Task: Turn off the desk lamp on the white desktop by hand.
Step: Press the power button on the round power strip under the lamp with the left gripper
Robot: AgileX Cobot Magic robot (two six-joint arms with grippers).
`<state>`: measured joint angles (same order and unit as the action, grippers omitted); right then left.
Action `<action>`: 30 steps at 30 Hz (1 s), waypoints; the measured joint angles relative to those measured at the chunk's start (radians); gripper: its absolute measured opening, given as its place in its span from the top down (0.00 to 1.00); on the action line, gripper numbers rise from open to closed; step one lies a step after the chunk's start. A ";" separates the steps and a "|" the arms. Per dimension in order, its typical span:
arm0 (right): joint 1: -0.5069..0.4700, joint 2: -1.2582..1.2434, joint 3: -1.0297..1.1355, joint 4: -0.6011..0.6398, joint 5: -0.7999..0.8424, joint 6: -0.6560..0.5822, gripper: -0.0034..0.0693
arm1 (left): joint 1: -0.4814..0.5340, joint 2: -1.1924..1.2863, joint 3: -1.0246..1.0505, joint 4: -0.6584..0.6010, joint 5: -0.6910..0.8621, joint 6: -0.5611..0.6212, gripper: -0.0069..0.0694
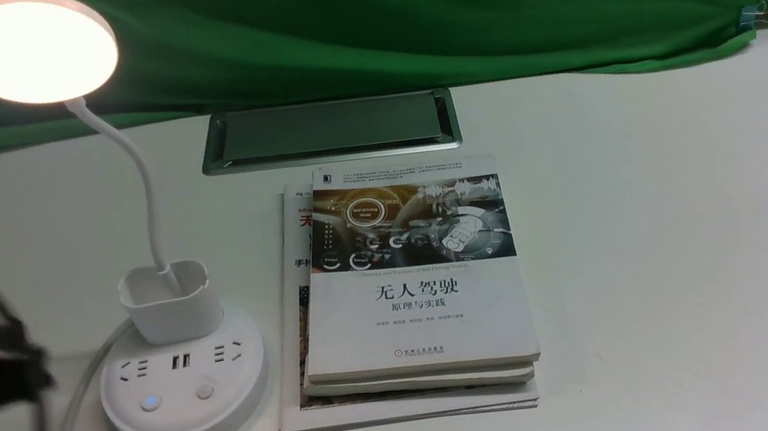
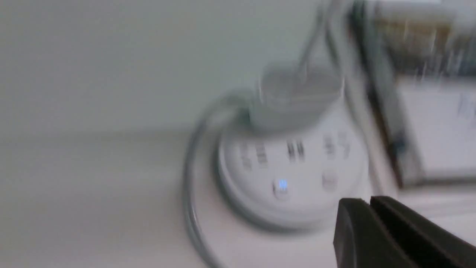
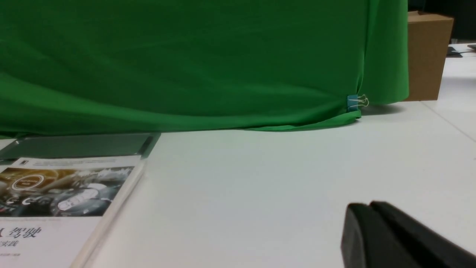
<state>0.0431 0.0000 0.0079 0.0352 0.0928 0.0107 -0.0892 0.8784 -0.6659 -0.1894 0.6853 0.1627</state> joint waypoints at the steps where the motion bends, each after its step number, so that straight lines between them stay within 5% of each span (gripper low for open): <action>1: 0.000 0.000 0.000 0.000 0.000 0.000 0.90 | 0.000 0.030 -0.008 -0.017 0.025 0.030 0.88; 8: 0.000 0.000 0.000 0.000 0.000 0.000 0.90 | -0.078 0.302 -0.084 -0.086 0.051 0.118 0.88; 16: 0.000 0.000 0.000 0.000 0.000 0.000 0.90 | -0.292 0.532 -0.203 0.271 0.040 -0.202 0.88; 30: 0.000 0.000 0.000 0.000 0.000 0.000 0.90 | -0.289 0.767 -0.253 0.306 -0.010 -0.226 0.88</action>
<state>0.0431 0.0000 0.0079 0.0352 0.0928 0.0107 -0.3784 1.6450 -0.9188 0.1162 0.6757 -0.0633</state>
